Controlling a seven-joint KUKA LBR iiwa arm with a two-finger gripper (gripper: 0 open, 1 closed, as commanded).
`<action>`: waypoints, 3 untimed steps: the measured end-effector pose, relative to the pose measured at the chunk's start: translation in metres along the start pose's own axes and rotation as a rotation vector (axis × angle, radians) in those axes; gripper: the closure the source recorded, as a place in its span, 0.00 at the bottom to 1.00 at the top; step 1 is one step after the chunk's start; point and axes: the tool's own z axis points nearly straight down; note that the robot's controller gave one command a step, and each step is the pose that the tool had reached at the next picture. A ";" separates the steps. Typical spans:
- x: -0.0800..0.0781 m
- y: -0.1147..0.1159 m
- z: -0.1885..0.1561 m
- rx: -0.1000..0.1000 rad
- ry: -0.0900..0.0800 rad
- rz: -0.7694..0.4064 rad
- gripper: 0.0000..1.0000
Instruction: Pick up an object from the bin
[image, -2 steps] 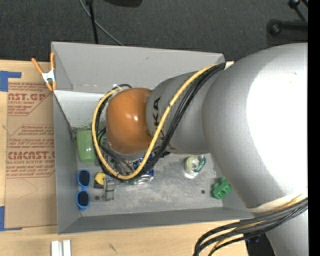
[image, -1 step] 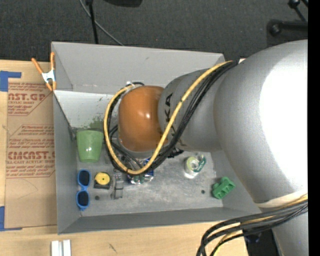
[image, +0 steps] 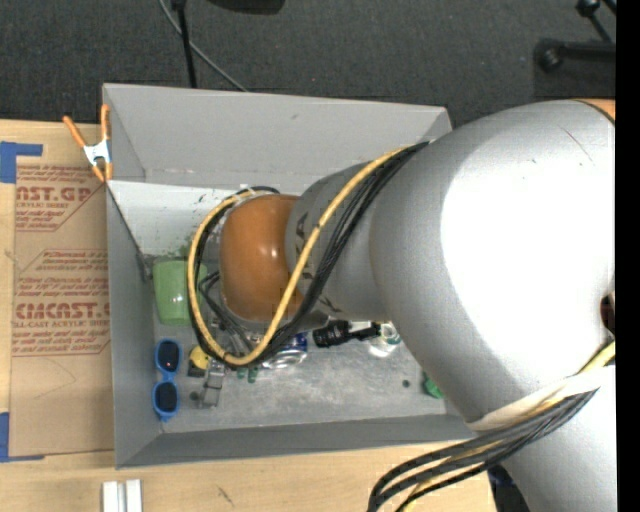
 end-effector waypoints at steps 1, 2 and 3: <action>0.001 0.000 0.001 -0.001 0.001 0.000 0.00; 0.000 0.001 -0.001 -0.001 0.002 0.000 1.00; 0.000 0.001 -0.005 -0.001 -0.002 0.000 1.00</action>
Offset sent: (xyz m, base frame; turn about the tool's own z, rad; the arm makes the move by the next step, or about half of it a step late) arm 0.0000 0.0000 0.0000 0.0000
